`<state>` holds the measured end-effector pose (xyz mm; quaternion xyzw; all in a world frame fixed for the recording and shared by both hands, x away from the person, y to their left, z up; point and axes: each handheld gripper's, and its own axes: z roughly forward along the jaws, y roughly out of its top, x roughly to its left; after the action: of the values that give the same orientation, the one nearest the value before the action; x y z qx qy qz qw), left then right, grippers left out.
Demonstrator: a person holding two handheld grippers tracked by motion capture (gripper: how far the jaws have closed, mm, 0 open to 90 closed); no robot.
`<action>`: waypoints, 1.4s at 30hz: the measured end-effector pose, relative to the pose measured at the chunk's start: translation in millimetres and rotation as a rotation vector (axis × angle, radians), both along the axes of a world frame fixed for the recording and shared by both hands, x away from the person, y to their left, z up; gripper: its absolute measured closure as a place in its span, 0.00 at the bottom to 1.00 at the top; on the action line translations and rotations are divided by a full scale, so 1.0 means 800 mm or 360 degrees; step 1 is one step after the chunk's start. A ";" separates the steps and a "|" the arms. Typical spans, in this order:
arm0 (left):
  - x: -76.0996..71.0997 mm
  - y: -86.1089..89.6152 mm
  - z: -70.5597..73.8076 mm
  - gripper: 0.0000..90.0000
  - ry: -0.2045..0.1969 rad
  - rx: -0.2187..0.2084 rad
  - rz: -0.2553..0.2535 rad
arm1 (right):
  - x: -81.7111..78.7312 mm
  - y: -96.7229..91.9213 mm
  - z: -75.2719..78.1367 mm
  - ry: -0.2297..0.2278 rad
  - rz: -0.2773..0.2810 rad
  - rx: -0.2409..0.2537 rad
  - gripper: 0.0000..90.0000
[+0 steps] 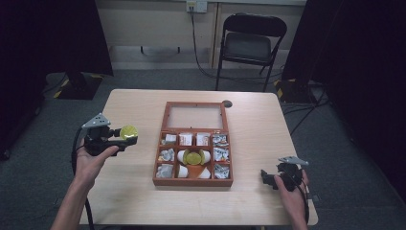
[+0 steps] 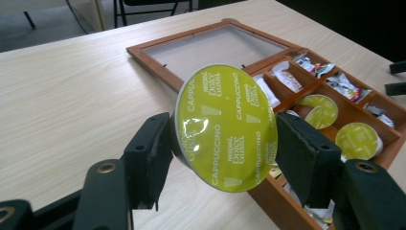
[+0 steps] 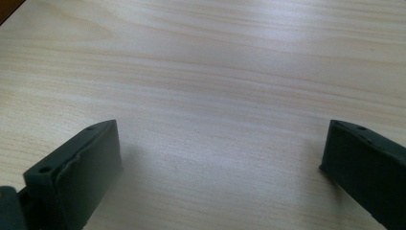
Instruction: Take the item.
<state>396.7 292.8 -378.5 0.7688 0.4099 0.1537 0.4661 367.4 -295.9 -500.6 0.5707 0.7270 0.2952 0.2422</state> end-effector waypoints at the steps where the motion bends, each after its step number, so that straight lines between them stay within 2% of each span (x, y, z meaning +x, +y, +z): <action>1: 0.000 0.000 0.000 0.43 0.0000 0.0000 0.0000 | 0.000 0.000 0.000 0.0000 0.0000 0.0000 0.00; 10: 0.011 0.018 -0.026 0.43 0.0062 0.0065 0.0115 | 0.000 0.000 0.000 0.0000 -0.0001 0.0000 0.00; 21: 0.023 0.040 -0.065 0.43 0.0156 0.0037 0.0214 | 0.000 0.000 0.000 -0.0001 0.0000 0.0000 0.00; 24: 0.026 0.039 -0.075 0.43 0.0187 0.0060 0.0216 | 0.000 0.000 0.000 0.0000 0.0000 0.0000 0.00; 29: 0.032 0.028 -0.090 0.43 0.0229 0.0110 0.0159 | 0.000 0.000 0.000 0.0000 0.0000 0.0000 0.00; 36: 0.042 0.015 -0.114 0.43 0.0298 0.0171 0.0126 | 0.000 0.000 0.000 0.0000 -0.0001 0.0000 0.00; 42: 0.048 0.002 -0.125 0.43 0.0322 0.0239 0.0075 | 0.000 0.000 0.000 0.0000 -0.0001 0.0000 0.00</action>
<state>434.8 294.7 -478.3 0.8033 0.4602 0.1164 0.3598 367.3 -295.8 -500.7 0.5708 0.7269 0.2951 0.2423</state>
